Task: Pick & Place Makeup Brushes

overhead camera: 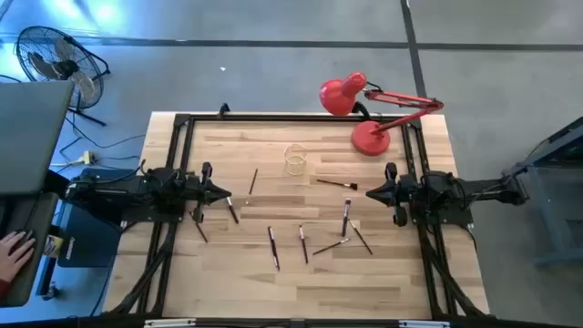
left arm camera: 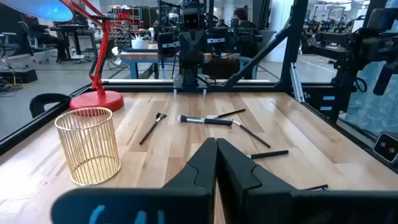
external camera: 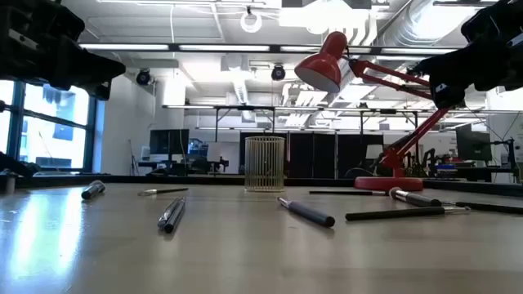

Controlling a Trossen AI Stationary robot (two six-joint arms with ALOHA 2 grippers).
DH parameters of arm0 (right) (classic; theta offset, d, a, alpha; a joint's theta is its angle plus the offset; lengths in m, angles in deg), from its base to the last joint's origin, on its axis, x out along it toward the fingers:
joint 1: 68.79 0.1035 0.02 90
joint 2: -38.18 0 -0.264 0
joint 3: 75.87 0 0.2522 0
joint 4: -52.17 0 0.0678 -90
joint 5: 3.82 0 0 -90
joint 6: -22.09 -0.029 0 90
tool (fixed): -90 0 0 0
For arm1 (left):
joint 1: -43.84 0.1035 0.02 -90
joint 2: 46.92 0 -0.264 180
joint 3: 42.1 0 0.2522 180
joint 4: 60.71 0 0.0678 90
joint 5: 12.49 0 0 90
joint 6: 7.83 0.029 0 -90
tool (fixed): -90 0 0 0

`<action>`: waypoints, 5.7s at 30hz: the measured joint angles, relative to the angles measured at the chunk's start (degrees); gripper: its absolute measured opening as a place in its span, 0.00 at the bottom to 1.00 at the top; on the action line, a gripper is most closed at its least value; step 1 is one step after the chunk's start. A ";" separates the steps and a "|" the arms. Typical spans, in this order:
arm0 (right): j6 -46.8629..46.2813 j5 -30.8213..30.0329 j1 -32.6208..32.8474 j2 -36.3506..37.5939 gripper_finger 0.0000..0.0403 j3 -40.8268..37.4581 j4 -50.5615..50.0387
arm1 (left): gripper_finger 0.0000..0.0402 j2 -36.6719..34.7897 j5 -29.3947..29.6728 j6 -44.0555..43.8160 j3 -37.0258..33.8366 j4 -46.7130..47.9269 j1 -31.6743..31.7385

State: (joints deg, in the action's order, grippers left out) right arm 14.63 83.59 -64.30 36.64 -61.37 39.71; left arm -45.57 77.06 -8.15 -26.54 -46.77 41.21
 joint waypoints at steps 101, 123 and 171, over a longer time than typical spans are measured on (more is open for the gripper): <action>0.00 -0.02 0.01 0.00 0.01 0.02 0.00 | 0.00 23.22 21.45 0.39 18.39 0.41 0.00; 0.00 -0.02 0.00 0.00 0.01 0.00 0.02 | 0.00 60.50 22.45 -12.02 42.82 6.50 0.00; 0.00 -0.02 0.00 0.00 0.01 0.00 0.24 | 0.28 94.59 4.24 -65.46 56.56 46.22 4.64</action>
State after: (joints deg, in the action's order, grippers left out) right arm 14.63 83.57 -64.30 36.64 -61.37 39.95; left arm 49.02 81.30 -73.61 30.03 -0.55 45.86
